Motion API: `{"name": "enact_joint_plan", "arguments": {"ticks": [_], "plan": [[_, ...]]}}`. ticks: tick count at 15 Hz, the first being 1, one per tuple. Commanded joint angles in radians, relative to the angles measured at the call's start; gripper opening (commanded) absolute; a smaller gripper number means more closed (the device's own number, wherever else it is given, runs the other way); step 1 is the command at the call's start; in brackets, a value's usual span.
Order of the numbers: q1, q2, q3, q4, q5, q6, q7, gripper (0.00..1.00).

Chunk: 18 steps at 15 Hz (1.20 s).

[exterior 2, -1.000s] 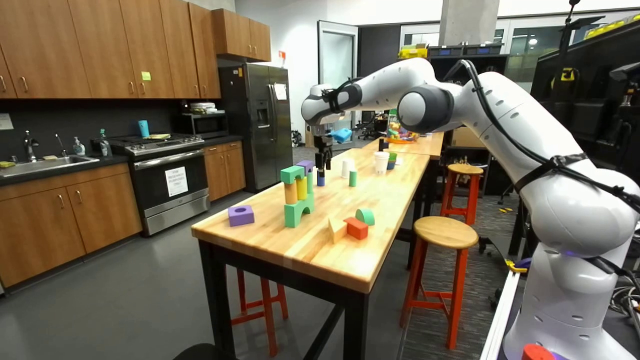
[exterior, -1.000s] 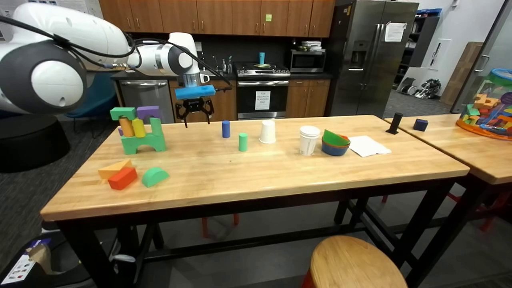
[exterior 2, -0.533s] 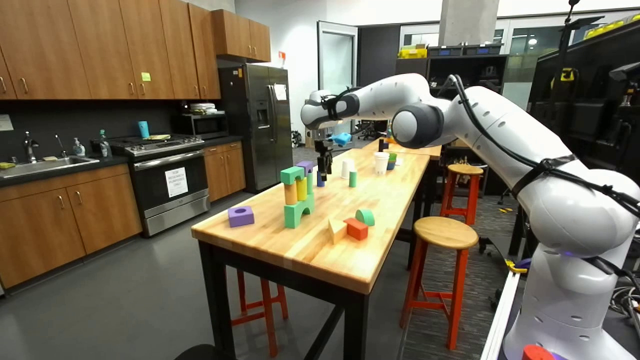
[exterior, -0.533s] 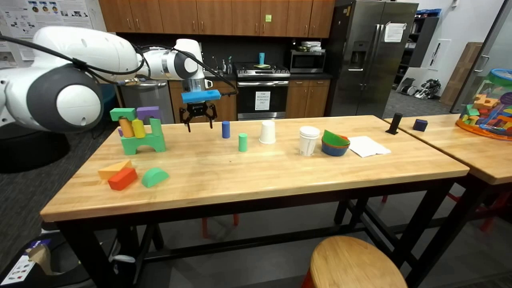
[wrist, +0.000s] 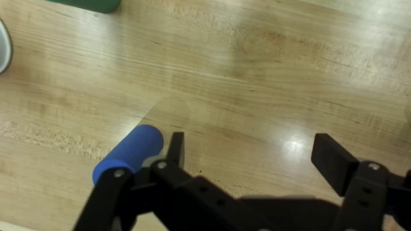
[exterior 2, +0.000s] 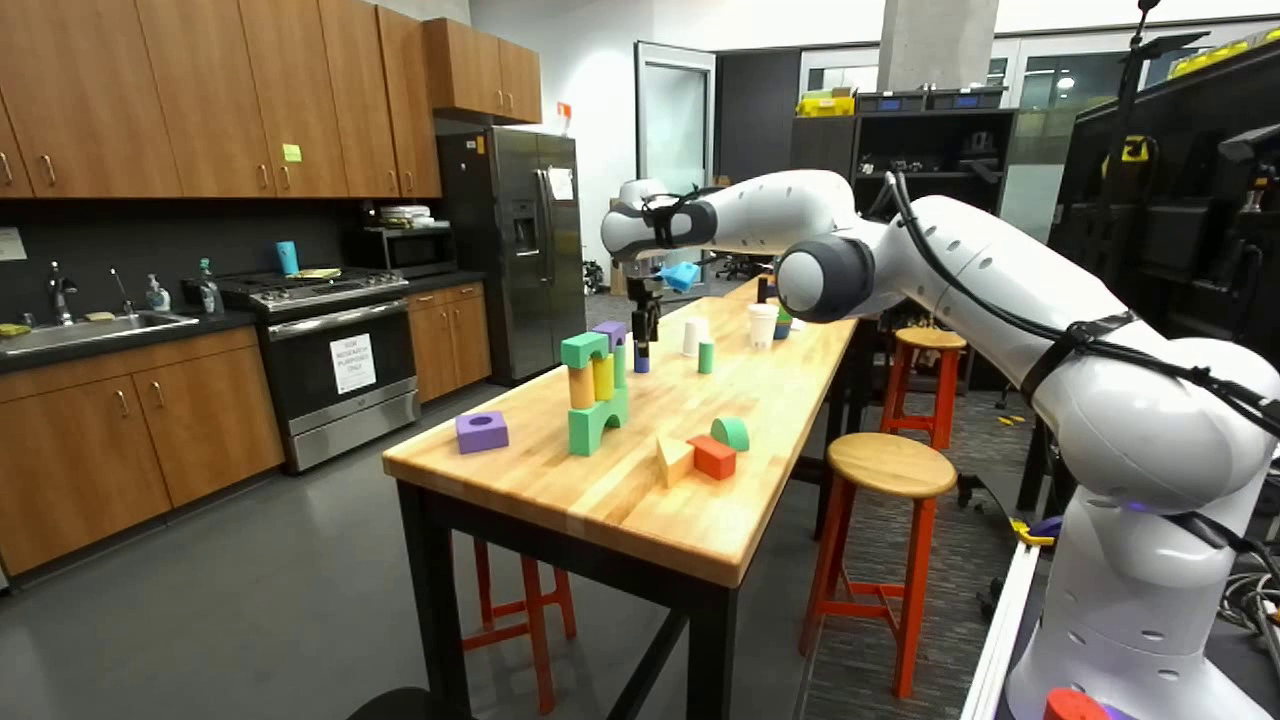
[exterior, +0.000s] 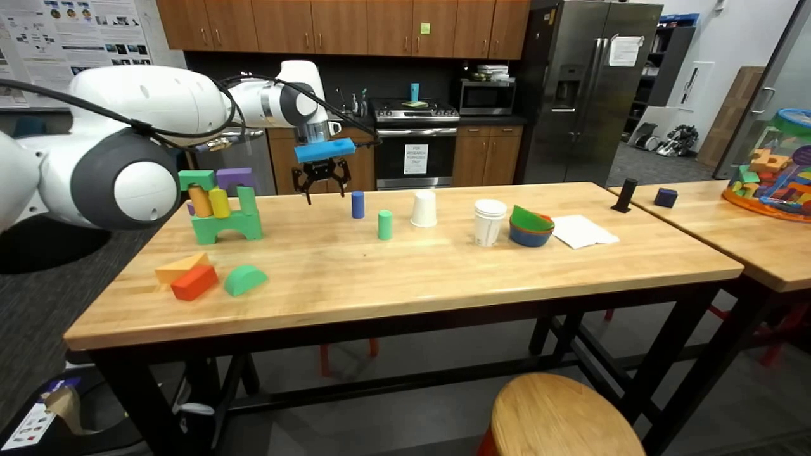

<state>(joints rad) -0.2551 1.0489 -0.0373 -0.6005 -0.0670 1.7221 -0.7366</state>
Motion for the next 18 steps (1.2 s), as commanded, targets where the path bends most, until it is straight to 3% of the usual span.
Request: {"name": "enact_joint_plan", "arguments": {"ticks": [1, 11, 16, 17, 18], "plan": [[0.003, 0.039, -0.014, 0.076, -0.012, 0.015, 0.014, 1.0], [-0.003, 0.088, -0.036, 0.113, -0.008, 0.181, 0.113, 1.0], [0.057, 0.107, -0.076, 0.113, -0.035, 0.177, 0.292, 1.0], [0.024, 0.087, -0.049, 0.072, -0.011, 0.187, 0.221, 1.0], [0.036, 0.09, -0.055, 0.074, -0.014, 0.187, 0.249, 1.0]]}}
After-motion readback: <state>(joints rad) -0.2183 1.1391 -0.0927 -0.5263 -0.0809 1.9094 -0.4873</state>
